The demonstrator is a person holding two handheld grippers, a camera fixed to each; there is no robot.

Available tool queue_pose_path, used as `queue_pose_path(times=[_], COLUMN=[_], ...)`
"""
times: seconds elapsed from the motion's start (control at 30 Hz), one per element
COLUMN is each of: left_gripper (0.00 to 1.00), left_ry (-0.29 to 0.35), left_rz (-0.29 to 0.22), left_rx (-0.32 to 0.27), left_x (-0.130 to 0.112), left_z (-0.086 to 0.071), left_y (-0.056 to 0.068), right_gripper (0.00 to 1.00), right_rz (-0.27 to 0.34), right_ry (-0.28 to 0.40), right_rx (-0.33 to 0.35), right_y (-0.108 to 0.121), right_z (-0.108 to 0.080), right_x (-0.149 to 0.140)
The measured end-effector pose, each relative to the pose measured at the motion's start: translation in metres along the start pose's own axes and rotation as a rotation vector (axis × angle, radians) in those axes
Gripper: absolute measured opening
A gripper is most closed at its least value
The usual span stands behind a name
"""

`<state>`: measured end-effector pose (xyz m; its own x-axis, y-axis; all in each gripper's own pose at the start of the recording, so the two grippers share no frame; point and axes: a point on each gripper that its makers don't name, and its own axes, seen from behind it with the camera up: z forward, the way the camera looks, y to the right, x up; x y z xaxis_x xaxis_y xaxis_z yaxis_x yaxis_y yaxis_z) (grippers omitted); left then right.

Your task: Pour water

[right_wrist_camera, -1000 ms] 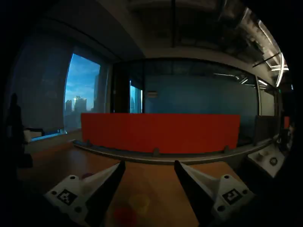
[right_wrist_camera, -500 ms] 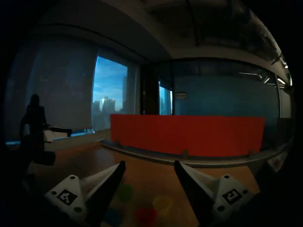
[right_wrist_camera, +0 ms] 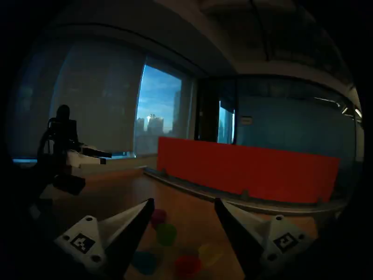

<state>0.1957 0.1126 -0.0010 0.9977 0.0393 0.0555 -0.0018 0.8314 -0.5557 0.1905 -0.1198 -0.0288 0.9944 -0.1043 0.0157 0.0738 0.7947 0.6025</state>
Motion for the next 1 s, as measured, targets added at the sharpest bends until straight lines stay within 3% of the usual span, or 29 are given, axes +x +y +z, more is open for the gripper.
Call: queue_pose_path(times=[0.37,0.77,1.0], left_gripper=[0.98,0.98,0.98], left_ry=[-0.035,-0.06,-0.094], left_rz=[0.012,0.009,0.029], left_rx=[-0.048,-0.079,-0.132], left_x=[-0.008,-0.015,-0.025], left_z=[0.007,0.013,0.014], left_y=[0.01,0.012,0.023], right_gripper=[1.0,1.0,1.0], right_rz=[0.001,-0.011,-0.034], right_ry=[-0.031,-0.076,-0.119], right_rx=[0.018,0.065,0.099], right_y=[0.001,-0.011,-0.018], right_z=[0.001,0.003,0.003], right_x=[-0.009,-0.02,-0.034])
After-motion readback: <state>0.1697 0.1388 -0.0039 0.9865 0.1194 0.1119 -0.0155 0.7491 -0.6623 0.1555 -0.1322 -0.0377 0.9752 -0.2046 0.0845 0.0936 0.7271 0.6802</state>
